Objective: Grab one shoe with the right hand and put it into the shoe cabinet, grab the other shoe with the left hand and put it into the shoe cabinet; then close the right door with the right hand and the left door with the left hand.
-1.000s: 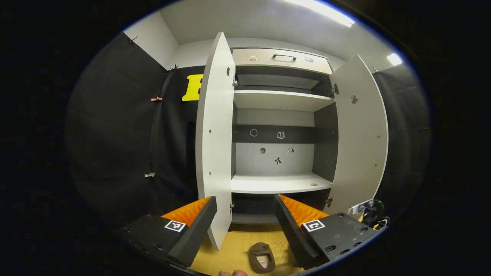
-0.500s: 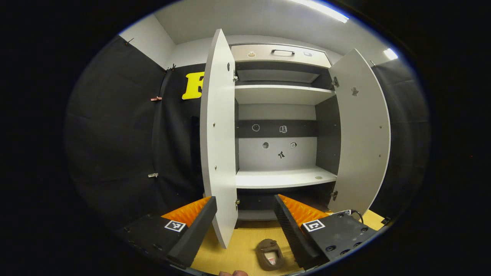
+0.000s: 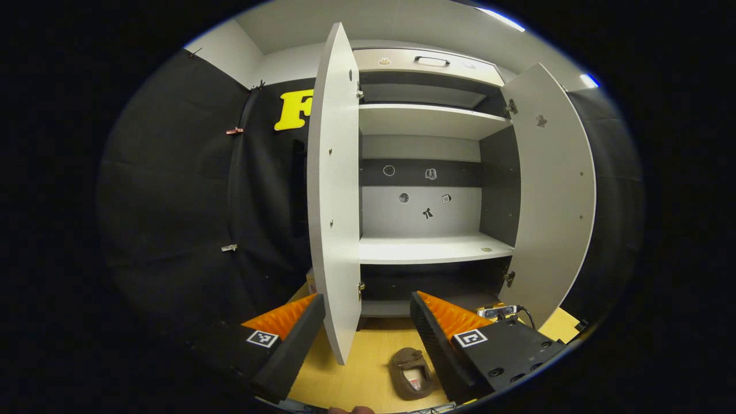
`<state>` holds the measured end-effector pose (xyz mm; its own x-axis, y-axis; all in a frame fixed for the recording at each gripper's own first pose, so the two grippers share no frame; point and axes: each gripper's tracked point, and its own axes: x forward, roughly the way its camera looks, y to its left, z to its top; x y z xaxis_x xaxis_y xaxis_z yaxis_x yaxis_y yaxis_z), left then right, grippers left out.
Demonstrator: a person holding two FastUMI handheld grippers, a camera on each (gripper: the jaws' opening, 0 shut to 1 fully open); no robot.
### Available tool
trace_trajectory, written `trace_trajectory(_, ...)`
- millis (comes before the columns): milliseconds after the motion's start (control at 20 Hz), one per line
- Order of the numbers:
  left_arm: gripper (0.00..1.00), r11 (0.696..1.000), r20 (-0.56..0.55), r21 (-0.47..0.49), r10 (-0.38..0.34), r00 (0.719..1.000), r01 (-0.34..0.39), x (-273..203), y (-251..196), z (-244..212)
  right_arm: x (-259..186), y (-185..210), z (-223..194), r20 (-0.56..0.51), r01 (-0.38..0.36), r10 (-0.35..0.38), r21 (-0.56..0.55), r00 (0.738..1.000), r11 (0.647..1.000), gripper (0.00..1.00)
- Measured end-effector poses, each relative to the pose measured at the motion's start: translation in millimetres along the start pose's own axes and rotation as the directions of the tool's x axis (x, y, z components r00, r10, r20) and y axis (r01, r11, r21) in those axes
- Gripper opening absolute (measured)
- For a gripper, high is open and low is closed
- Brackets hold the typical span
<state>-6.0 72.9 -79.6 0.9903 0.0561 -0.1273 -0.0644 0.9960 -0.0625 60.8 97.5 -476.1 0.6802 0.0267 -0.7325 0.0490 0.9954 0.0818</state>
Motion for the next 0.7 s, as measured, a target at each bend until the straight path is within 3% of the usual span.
trace_trajectory(200, 0.95, 1.000, -0.005, -0.006, 0.005, 1.000, -0.005, 5, 5, -3, 5, 3, 0, 0.001, -0.010, 0.010, -0.012, 1.000, 1.000, 0.08)
trace_trajectory(450, 0.95, 1.000, -0.011, -0.016, -0.014, 1.000, 0.014, 10, -1, -6, -22, -1, 16, 0.021, -0.028, 0.028, -0.025, 0.999, 0.999, 0.08)
trace_trajectory(700, 0.95, 0.999, -0.012, -0.032, -0.037, 0.999, 0.037, 13, -12, -7, -73, 1, 79, 0.097, -0.091, 0.090, 0.001, 0.991, 0.996, 0.08)
